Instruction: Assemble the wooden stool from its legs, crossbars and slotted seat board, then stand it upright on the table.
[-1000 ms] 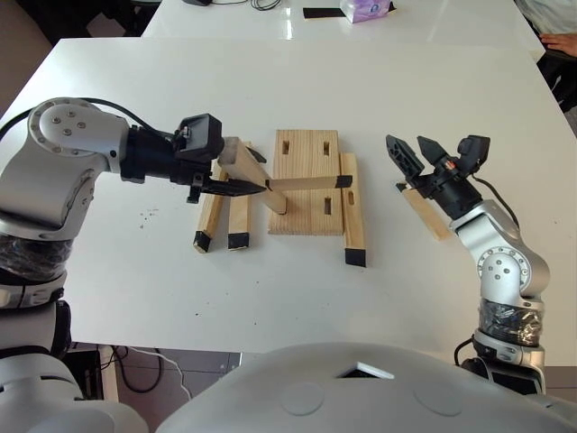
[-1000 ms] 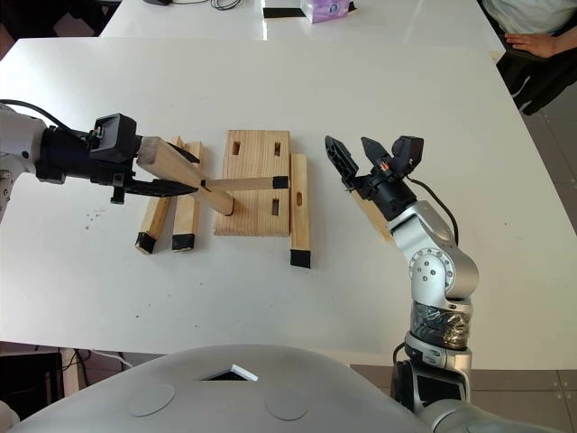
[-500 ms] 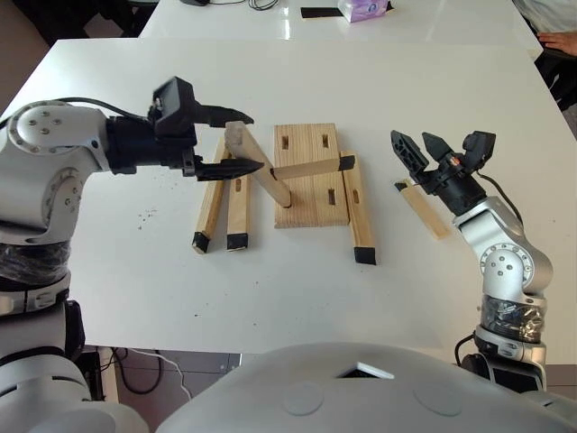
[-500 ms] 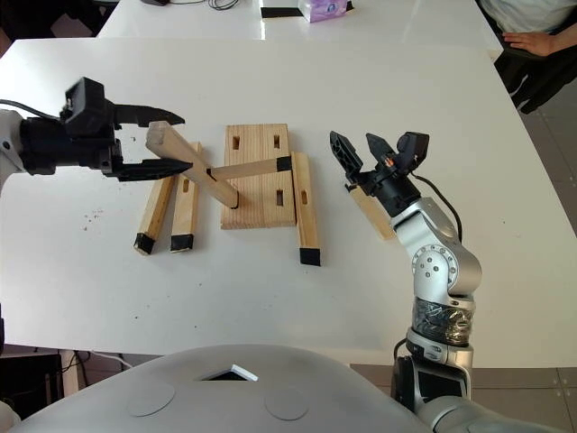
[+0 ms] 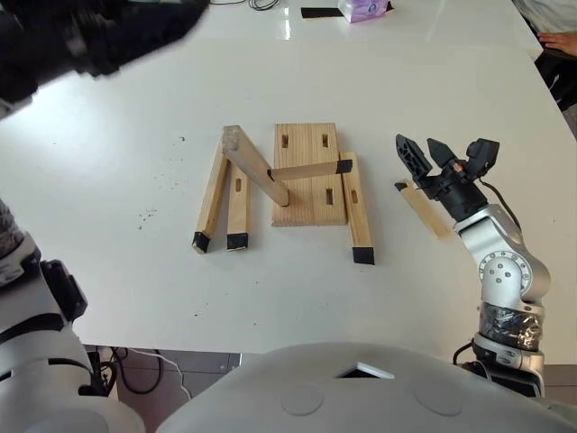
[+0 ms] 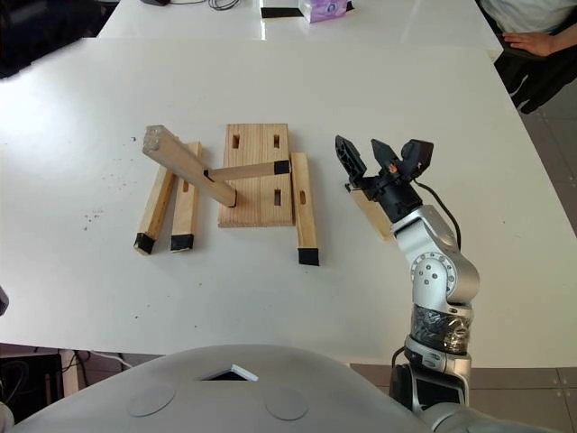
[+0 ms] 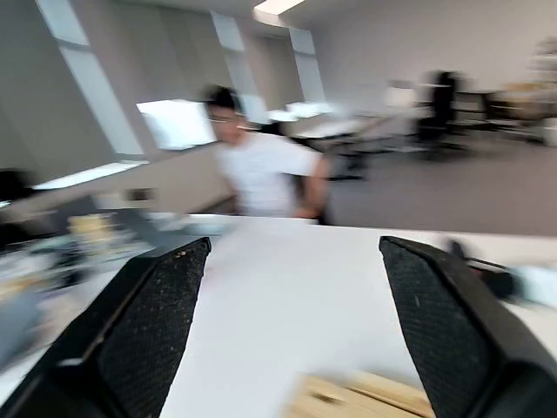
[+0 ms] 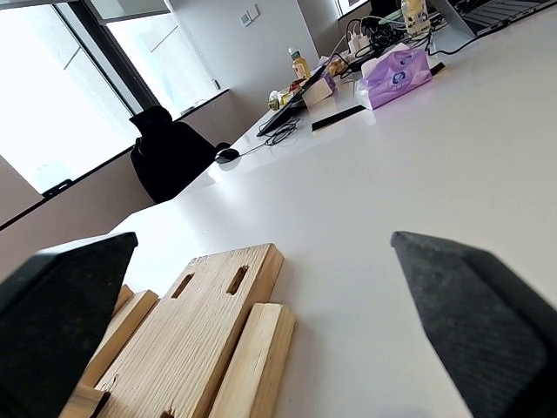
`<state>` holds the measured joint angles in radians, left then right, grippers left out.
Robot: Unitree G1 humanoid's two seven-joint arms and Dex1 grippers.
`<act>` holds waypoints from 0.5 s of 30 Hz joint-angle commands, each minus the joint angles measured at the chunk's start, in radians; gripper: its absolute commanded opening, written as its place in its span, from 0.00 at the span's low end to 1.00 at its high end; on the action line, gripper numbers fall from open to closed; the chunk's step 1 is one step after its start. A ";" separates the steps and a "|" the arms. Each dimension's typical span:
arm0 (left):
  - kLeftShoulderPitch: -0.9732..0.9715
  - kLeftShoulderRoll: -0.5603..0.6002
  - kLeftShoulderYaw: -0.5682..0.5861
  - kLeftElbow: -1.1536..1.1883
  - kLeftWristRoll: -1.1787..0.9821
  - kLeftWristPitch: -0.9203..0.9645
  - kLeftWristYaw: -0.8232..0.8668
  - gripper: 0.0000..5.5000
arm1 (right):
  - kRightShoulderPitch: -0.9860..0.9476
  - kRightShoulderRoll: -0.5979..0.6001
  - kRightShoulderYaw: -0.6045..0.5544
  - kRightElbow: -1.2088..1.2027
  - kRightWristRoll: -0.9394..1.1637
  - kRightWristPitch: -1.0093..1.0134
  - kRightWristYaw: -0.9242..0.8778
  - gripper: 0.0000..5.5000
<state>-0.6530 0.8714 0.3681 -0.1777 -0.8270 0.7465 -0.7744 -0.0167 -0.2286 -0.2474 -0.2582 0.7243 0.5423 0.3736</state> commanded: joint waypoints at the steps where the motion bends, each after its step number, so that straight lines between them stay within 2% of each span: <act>1: 0.196 -0.096 -0.071 0.072 0.224 0.066 0.323 0.66 | 0.016 0.011 -0.020 -0.008 -0.005 -0.019 -0.023 0.98; 5: 0.489 -0.231 -0.104 -0.077 0.250 0.111 0.428 0.66 | 0.043 0.007 -0.064 -0.024 0.005 -0.028 -0.048 0.98; 7: 0.596 -0.263 -0.094 -0.160 0.262 0.131 0.466 0.66 | 0.035 -0.006 -0.081 -0.017 0.009 -0.024 -0.052 0.98; 10: 0.669 -0.292 -0.079 -0.248 0.257 0.182 0.506 0.66 | 0.031 -0.022 -0.101 -0.013 0.012 -0.017 -0.054 0.98; 15: 0.688 -0.260 -0.116 -0.290 0.286 0.221 0.495 0.66 | 0.033 -0.025 -0.095 -0.009 0.002 -0.022 -0.054 0.98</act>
<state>0.0280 0.5847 0.2743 -0.4578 -0.5567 0.9471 -0.2701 0.0208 -0.2483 -0.3442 -0.2665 0.7292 0.5175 0.3245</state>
